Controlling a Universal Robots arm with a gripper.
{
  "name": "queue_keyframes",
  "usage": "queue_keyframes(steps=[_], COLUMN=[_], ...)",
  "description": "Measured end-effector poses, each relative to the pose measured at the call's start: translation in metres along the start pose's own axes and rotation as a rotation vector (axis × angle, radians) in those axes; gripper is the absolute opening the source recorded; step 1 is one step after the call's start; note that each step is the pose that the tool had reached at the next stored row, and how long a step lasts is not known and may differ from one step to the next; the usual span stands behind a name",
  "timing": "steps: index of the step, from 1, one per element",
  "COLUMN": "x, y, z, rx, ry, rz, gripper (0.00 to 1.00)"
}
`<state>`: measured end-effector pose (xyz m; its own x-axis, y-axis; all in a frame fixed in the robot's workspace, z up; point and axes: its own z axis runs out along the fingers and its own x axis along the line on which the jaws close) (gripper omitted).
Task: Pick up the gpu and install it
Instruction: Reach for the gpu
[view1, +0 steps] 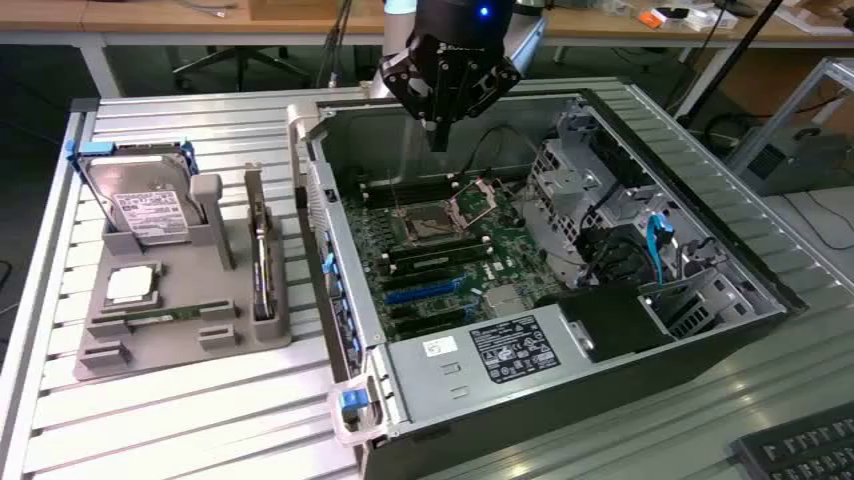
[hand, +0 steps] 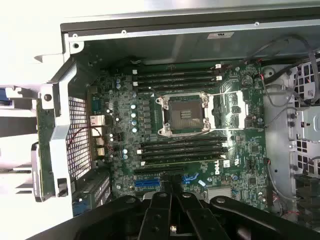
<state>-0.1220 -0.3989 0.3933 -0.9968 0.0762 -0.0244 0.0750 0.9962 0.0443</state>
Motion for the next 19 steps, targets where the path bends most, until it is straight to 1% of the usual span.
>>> queue_keyframes(steps=[19], x=[0.0052], y=[-0.0004], z=[-0.0001], rx=[0.0000], ry=[0.0000], rz=[0.000], gripper=[0.11])
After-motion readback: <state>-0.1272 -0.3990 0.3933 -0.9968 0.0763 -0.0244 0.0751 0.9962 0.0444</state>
